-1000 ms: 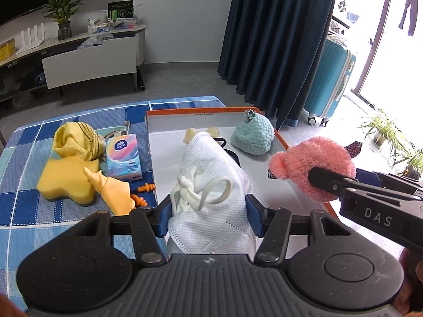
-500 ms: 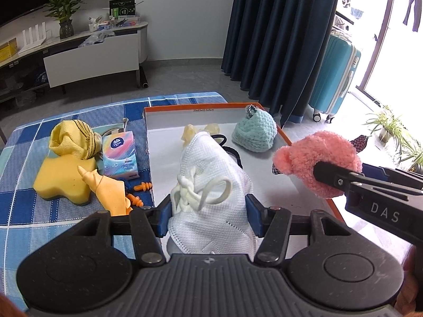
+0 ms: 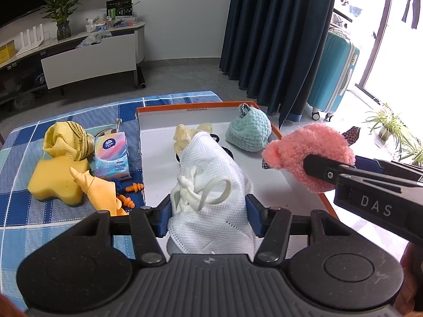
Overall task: Organize soft objects
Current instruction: 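Carry the mask and pink pompom over the white box with both tools, then release the mask and pompom into the box with both tools, then move the right tool to the yellow rubber glove while the left tool moves toward the yellow sponge, then close the right tool on the yellow rubber glove and lift it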
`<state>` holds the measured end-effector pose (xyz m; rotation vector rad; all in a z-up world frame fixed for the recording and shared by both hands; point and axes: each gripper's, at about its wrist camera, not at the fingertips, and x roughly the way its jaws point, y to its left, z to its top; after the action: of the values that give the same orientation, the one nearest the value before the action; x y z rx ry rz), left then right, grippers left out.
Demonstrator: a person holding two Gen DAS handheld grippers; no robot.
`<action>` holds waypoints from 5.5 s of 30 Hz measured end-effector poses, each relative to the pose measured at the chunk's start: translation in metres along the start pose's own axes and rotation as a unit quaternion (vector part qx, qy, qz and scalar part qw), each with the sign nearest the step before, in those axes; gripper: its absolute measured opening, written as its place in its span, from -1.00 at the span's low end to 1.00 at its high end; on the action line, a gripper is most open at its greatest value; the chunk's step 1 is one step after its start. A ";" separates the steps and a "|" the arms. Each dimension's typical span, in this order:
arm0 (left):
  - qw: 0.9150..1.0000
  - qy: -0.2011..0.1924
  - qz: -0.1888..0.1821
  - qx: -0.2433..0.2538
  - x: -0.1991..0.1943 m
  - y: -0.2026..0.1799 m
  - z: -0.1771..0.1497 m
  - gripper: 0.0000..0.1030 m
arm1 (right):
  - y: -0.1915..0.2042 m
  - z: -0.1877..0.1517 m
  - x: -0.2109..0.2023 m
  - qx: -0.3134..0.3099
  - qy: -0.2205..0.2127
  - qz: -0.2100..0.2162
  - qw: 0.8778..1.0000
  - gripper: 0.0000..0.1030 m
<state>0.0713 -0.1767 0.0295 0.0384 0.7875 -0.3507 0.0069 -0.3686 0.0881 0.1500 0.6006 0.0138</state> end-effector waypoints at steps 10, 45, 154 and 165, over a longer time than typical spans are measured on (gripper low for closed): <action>1.000 0.006 -0.003 0.000 0.006 -0.003 0.000 0.11 | 0.001 0.001 0.003 -0.006 0.002 0.003 1.000 0.05; 0.999 0.038 -0.028 0.006 0.033 -0.005 -0.004 0.13 | -0.004 0.009 0.021 0.002 -0.004 -0.013 1.000 0.41; 0.967 0.068 0.149 -0.194 -0.002 0.231 -0.030 1.00 | 0.200 -0.016 0.137 -0.149 0.125 0.119 0.974 0.37; 0.974 0.058 0.123 -0.179 0.013 0.233 -0.019 1.00 | 0.186 -0.008 0.131 -0.116 0.102 0.136 0.979 -0.44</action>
<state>0.1422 0.0416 -0.0157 -0.1829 0.9411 0.0326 0.1162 -0.1764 0.0349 0.0030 0.7744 0.3666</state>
